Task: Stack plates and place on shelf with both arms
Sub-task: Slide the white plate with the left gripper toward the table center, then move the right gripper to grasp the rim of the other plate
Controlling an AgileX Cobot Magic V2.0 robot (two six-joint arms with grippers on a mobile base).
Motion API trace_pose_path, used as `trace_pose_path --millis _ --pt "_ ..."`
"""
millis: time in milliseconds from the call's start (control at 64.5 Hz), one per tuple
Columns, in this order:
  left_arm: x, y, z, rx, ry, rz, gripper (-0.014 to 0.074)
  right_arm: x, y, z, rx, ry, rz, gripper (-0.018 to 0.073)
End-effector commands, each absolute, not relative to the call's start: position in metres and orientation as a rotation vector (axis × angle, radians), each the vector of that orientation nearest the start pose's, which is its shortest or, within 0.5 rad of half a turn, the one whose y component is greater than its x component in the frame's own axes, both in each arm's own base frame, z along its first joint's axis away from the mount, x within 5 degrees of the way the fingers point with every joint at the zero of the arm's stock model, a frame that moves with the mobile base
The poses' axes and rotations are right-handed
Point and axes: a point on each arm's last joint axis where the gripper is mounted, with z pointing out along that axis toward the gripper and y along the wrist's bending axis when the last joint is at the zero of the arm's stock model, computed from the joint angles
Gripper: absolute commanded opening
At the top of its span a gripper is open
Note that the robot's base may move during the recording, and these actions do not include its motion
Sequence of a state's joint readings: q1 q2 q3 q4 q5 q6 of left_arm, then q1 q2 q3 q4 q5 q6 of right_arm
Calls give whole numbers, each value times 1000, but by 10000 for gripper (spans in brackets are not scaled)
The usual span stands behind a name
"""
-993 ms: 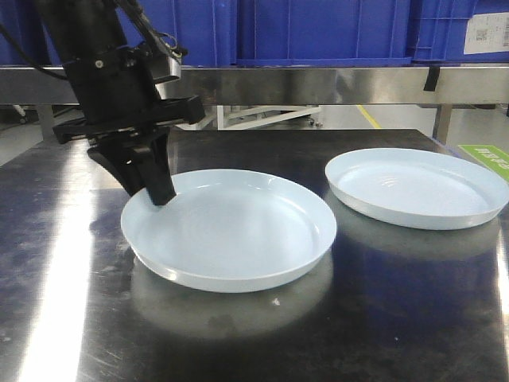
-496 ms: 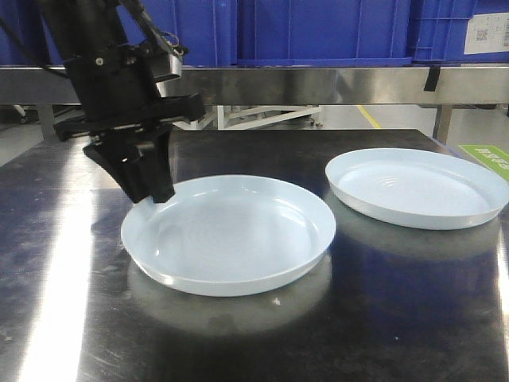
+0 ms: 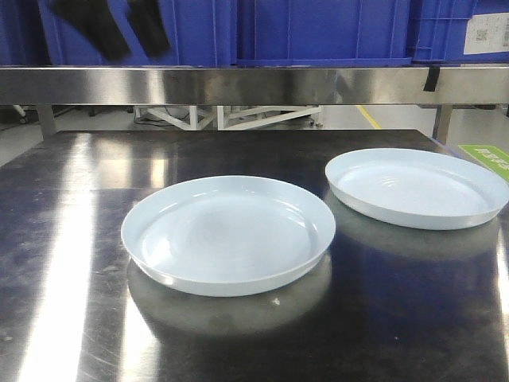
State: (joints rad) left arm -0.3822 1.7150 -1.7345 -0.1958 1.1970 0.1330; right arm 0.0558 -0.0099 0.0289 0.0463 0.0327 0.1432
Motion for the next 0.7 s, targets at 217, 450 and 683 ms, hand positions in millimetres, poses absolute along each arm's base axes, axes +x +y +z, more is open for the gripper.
trace_pose_path --millis 217,450,683 --pt "260 -73 437 382 2300 -266 88 53 2 217 90 1397 184 48" --pt "204 -44 398 253 2195 -222 87 53 2 218 89 1391 184 48" --pt "157 -33 347 158 2055 -226 90 46 3 256 87 1443 186 48"
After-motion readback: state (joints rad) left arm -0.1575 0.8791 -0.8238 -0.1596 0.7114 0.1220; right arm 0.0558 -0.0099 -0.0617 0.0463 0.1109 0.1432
